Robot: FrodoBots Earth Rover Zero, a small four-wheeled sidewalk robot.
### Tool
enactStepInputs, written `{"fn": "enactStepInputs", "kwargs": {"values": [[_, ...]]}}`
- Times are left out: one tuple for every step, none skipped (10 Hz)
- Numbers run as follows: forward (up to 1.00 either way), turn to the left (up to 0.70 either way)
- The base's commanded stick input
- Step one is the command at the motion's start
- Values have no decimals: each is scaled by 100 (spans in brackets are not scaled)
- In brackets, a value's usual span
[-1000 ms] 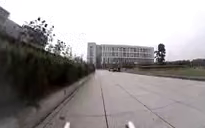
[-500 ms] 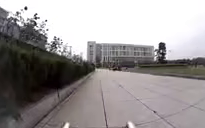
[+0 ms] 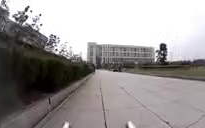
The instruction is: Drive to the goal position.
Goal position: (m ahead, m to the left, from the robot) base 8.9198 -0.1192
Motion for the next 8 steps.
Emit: {"fn": "enactStepInputs", "kwargs": {"values": [[60, 0], [60, 0], [60, 0], [60, 0], [60, 2], [60, 10], [60, 15], [60, 15]]}}
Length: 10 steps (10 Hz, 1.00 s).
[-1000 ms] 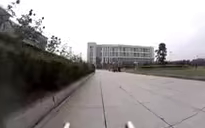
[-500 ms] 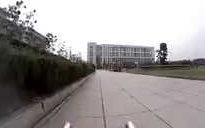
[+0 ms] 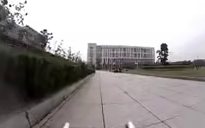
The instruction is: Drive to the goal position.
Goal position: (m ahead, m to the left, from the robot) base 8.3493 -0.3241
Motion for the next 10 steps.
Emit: {"fn": "enactStepInputs", "kwargs": {"values": [[60, 14], [60, 0], [60, 0], [60, 0], [60, 0], [60, 0], [60, 0], [60, 0], [60, 0], [60, 0]]}}
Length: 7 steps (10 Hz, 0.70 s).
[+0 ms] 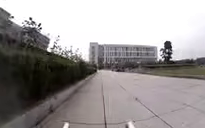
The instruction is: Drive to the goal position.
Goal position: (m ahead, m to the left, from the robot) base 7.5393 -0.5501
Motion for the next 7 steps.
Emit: {"fn": "enactStepInputs", "kwargs": {"values": [[60, 0], [60, 0], [60, 0], [60, 0], [60, 0], [60, 0], [60, 0]]}}
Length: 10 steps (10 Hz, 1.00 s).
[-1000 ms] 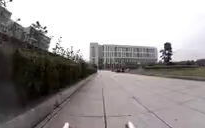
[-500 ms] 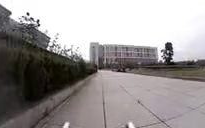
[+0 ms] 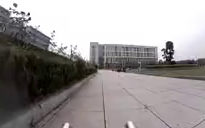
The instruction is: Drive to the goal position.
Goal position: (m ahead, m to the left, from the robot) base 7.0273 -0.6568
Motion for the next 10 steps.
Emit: {"fn": "enactStepInputs", "kwargs": {"values": [[60, 0], [60, 0], [60, 0], [60, 0], [60, 0], [60, 0], [60, 0], [60, 0], [60, 0], [60, 0]]}}
